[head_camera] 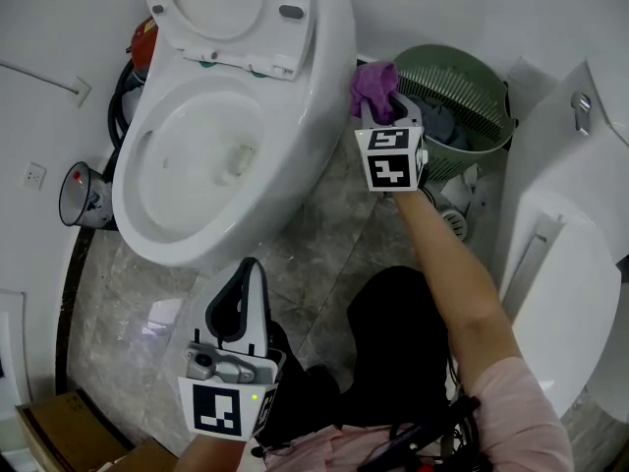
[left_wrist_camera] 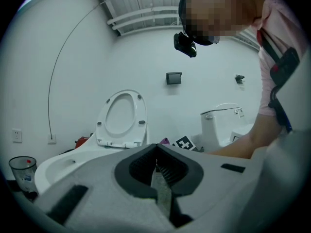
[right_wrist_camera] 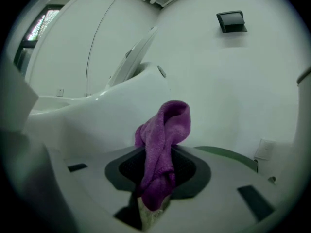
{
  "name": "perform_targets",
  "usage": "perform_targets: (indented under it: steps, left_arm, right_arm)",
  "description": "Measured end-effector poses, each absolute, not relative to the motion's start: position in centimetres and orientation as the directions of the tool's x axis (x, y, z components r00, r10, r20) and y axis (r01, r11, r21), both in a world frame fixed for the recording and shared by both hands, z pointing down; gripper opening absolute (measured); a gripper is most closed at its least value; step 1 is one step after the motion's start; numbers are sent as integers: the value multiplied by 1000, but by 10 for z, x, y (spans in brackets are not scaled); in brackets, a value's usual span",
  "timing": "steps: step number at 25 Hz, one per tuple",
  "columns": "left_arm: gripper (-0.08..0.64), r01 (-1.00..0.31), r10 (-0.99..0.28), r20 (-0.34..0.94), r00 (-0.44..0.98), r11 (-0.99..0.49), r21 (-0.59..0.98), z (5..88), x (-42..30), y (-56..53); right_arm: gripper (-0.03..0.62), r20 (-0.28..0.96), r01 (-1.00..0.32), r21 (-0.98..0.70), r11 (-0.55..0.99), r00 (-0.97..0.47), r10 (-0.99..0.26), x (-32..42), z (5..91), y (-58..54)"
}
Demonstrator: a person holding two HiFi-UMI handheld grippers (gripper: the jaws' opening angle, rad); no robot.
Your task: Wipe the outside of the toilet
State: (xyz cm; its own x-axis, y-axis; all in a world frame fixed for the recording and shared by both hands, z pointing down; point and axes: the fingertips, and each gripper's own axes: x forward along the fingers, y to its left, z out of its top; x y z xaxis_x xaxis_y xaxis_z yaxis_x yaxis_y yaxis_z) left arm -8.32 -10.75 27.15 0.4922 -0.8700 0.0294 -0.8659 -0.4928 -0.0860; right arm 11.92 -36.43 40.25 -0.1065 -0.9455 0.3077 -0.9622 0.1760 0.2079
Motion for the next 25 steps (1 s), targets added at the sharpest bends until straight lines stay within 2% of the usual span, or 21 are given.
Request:
perform_targets:
  steps: [12,25]
  left_arm:
    - [8,-899,-898,105,427,-434,-56,308,-96,-102]
    - [8,-897,-894,105,435,-441,-41,306,-89,-111]
  right_arm:
    - [123,358,-951,277,138,-31,-933,125,453,-403]
    - [120,332,-905,277,322,-224,-916,101,460,-412]
